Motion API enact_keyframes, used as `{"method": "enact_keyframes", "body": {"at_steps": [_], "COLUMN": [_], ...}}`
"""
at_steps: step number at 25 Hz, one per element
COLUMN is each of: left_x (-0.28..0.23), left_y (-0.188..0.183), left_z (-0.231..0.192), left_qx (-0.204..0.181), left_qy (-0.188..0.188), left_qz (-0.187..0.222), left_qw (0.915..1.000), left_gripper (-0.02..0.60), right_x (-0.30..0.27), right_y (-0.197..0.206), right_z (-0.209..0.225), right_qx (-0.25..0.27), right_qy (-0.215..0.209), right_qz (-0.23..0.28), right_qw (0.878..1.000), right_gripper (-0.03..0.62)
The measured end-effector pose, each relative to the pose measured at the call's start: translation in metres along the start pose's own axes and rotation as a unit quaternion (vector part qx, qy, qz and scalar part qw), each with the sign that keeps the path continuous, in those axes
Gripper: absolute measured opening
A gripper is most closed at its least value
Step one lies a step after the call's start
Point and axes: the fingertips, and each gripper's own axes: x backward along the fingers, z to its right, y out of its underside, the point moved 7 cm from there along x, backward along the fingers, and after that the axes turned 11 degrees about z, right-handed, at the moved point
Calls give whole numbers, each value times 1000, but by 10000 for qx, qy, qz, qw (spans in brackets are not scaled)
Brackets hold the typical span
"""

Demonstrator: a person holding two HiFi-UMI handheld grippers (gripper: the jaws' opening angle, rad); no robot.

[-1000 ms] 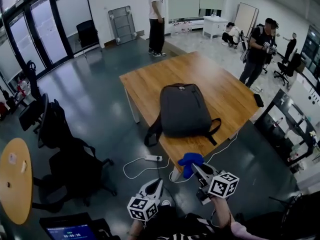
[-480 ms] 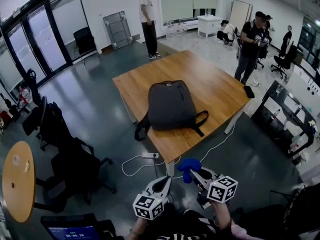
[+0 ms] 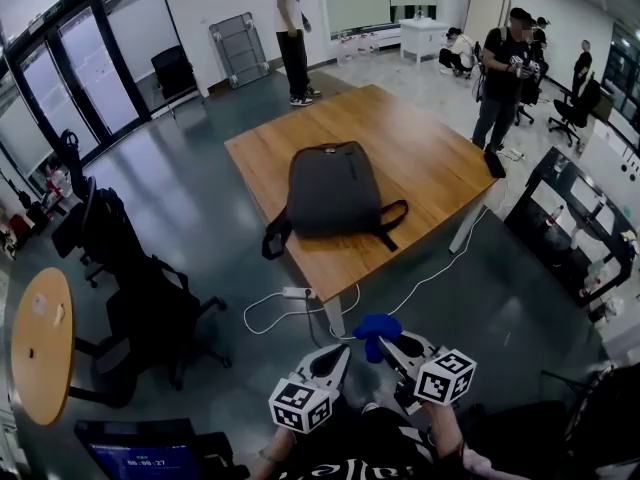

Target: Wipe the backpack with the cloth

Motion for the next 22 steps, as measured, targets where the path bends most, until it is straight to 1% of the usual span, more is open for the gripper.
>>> {"method": "enact_keyframes", "body": {"at_steps": [5, 10, 14, 22], "left_x": [2, 3, 5, 4], "left_y": [5, 5, 5, -1], "left_z": [2, -2, 10, -8], "left_qx": [-38, -104, -120, -151], "left_qy": [-54, -147, -253, -351], "left_qz": [-58, -12, 64, 156], "left_qw": [10000, 9998, 9996, 9991], "left_gripper": [-2, -2, -2, -2], "right_x": [3, -1, 9, -8], "right_y": [7, 4, -2, 2], "right_z": [2, 5, 3, 3], "right_qx": [-99, -7, 67, 221], "right_qy": [-63, -123, -239, -338], "right_qz": [-71, -70, -85, -170], "right_qw": [9999, 9999, 9997, 9990], "right_gripper": [54, 54, 54, 54]}}
